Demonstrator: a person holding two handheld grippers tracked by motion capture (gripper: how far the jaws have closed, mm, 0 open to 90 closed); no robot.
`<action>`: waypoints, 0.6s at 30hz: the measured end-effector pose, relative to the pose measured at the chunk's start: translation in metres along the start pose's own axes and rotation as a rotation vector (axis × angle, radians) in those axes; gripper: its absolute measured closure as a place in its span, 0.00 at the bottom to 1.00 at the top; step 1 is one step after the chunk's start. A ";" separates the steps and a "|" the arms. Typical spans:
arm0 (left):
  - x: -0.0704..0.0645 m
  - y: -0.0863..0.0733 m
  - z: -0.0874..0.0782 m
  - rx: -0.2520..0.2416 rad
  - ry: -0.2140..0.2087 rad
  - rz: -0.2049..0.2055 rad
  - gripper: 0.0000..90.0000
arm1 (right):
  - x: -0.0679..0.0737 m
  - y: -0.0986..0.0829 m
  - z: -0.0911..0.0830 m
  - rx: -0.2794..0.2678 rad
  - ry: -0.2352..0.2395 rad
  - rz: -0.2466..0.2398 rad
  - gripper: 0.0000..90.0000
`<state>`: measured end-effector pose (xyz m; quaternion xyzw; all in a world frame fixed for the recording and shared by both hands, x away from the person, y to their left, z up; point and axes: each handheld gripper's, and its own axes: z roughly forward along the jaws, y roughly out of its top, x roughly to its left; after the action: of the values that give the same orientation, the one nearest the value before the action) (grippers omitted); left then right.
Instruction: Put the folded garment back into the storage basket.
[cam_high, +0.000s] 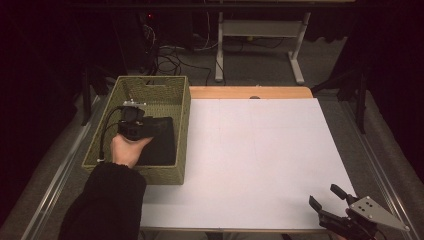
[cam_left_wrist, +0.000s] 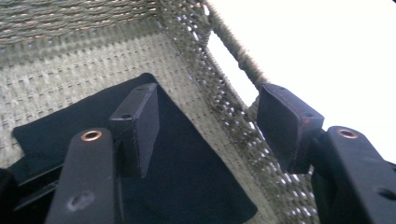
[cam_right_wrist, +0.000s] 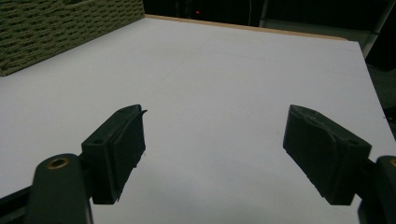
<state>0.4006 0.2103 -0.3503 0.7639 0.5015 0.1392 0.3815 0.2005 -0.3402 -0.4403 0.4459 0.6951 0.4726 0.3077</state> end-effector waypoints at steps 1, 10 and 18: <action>-0.002 0.000 0.000 0.000 -0.003 0.004 0.41 | 0.000 0.000 0.000 -0.001 0.005 0.000 0.24; -0.015 0.002 -0.001 -0.005 -0.029 0.037 0.41 | -0.001 0.000 0.000 -0.002 0.004 0.002 0.24; -0.030 0.007 0.000 -0.018 -0.055 0.063 0.41 | -0.001 0.000 0.000 -0.003 0.004 0.001 0.24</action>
<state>0.3911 0.1826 -0.3402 0.7795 0.4650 0.1345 0.3974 0.2009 -0.3408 -0.4403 0.4451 0.6948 0.4745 0.3067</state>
